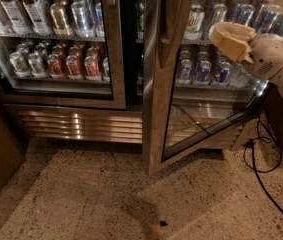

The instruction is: Open right fridge door

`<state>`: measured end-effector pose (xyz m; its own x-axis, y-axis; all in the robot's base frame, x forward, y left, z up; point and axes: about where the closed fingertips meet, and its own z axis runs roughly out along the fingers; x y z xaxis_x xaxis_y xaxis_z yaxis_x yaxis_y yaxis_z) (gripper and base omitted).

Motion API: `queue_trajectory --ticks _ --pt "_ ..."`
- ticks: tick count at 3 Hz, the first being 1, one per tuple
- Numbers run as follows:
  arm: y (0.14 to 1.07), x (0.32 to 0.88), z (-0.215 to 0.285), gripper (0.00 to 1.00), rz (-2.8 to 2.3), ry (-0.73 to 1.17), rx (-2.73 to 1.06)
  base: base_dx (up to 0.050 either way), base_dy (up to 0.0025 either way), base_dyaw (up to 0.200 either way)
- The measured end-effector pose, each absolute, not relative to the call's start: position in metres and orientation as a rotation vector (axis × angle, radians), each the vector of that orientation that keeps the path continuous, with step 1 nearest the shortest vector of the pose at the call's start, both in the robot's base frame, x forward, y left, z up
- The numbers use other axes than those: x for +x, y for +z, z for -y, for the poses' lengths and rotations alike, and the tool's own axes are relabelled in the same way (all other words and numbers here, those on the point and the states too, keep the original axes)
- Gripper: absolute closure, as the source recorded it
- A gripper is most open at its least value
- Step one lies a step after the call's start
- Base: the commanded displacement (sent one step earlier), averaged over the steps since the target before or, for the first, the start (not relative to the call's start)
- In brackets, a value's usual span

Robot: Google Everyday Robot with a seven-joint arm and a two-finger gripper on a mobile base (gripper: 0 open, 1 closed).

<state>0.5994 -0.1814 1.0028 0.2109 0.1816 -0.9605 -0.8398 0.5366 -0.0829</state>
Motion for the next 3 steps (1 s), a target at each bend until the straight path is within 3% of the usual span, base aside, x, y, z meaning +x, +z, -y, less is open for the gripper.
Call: queue_trajectory --ticks 3 --pt "0.915 0.590 0.137 1.00 -1.268 0.941 -0.695 0.000 0.00000 0.000"
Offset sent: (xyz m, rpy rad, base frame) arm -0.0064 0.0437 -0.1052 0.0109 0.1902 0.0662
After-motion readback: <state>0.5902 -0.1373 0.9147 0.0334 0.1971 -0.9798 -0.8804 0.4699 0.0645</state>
